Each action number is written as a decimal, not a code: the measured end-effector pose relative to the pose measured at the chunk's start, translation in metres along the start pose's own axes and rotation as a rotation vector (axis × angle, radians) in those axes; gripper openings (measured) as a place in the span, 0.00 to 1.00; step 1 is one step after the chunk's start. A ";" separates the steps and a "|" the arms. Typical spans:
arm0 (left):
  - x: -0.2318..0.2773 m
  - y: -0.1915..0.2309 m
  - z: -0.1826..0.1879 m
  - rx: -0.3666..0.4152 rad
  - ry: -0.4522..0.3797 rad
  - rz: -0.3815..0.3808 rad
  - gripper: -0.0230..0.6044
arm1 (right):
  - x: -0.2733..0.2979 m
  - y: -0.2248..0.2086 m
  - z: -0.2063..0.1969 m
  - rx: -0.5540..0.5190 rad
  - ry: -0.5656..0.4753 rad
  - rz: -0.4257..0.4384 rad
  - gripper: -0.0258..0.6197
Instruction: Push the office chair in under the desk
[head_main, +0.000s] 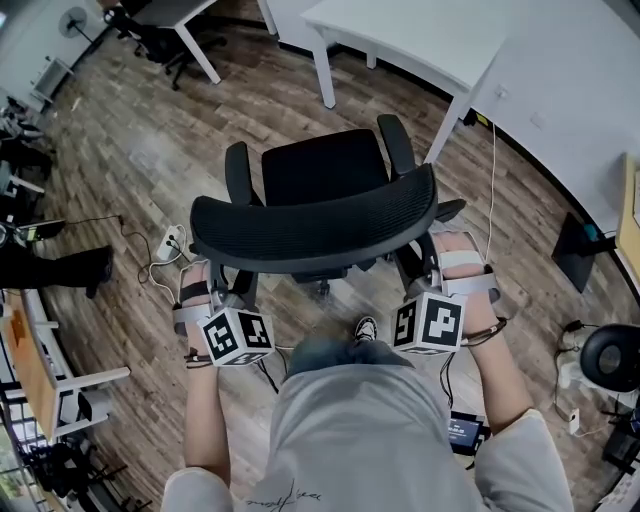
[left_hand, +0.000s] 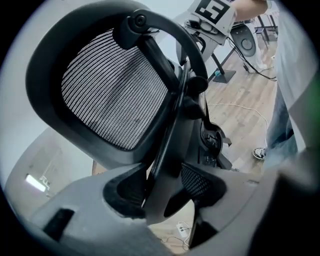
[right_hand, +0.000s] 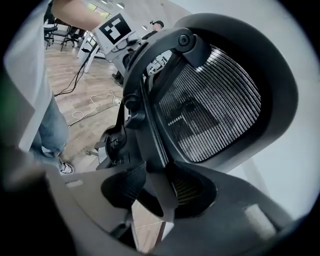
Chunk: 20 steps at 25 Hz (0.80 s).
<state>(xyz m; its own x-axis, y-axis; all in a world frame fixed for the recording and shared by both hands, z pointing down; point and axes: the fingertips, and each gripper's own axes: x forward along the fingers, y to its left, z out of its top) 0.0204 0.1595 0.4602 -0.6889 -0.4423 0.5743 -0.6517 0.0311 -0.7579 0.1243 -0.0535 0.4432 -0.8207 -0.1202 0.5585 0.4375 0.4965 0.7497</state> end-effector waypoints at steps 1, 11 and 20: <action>0.005 0.001 0.002 -0.003 -0.004 0.002 0.39 | 0.005 -0.003 -0.002 0.001 0.002 -0.003 0.32; 0.053 0.039 0.005 -0.027 -0.013 0.010 0.39 | 0.055 -0.042 0.000 0.012 0.019 -0.033 0.31; 0.094 0.075 -0.005 -0.017 -0.046 -0.008 0.39 | 0.091 -0.064 0.015 0.046 0.044 -0.062 0.31</action>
<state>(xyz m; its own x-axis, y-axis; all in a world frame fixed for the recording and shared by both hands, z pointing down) -0.0951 0.1250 0.4586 -0.6688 -0.4833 0.5649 -0.6623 0.0422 -0.7480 0.0155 -0.0831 0.4406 -0.8285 -0.1889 0.5271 0.3680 0.5258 0.7669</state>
